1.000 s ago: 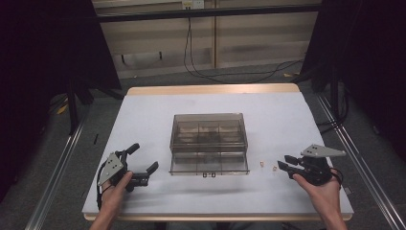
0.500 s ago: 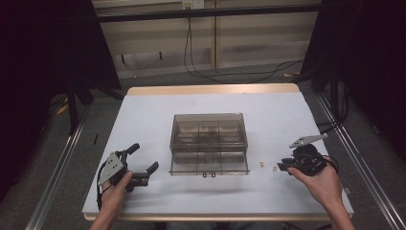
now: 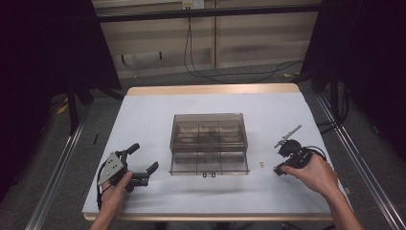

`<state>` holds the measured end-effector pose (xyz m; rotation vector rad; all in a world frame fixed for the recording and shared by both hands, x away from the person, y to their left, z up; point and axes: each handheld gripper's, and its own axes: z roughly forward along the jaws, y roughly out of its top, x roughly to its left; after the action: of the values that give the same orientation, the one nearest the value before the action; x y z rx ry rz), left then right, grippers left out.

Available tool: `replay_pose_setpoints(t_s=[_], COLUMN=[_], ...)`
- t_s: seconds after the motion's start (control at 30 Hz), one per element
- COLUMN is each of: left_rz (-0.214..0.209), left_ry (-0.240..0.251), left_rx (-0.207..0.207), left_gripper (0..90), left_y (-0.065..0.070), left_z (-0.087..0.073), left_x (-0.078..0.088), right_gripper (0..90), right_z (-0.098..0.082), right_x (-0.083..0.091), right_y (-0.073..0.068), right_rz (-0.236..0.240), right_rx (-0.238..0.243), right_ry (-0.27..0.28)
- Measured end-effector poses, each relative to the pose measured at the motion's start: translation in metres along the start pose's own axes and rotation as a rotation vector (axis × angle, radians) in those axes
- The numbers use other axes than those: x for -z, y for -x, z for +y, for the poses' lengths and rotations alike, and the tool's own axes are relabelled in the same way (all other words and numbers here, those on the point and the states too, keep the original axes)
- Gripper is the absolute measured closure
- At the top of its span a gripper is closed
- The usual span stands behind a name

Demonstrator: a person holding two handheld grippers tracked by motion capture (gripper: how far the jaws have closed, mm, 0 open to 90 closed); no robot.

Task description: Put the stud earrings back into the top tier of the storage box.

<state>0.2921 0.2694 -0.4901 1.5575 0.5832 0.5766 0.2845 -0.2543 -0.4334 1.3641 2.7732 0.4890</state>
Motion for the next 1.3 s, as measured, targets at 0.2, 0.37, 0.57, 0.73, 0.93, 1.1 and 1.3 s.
replay_pose_setpoints(t_s=[0.2,0.37,0.57,0.73,0.93,1.1,1.3], left_rz=[0.000,0.000,-0.001,0.000,-0.001,-0.001,0.000], left_ry=[0.000,0.000,-0.001,0.000,-0.001,-0.002,0.000], left_rx=[-0.001,0.000,0.001,0.000,0.002,0.002,0.000], left_gripper=[0.7,0.7,0.7,0.7,0.7,0.7,0.7], left_y=[0.000,0.000,0.000,0.000,0.000,0.000,0.000], left_z=[0.000,0.000,0.000,0.000,0.000,0.000,0.000], left_x=[0.000,0.000,0.000,0.000,0.000,0.000,0.000], right_gripper=[78.3,78.0,79.6,82.3,86.1,86.2,86.1], right_z=[0.013,0.019,0.022,0.023,0.024,0.023,0.020], right_x=[-0.004,-0.009,-0.014,-0.018,-0.019,-0.016,-0.009], right_y=[0.004,0.006,0.011,0.012,0.009,0.008,0.007], right_rz=[0.015,0.009,-0.001,-0.004,-0.028,-0.031,-0.010], right_rx=[0.017,0.018,0.017,0.020,0.032,0.031,0.020], right_ry=[-0.058,-0.087,-0.108,-0.112,-0.107,-0.098,-0.042])
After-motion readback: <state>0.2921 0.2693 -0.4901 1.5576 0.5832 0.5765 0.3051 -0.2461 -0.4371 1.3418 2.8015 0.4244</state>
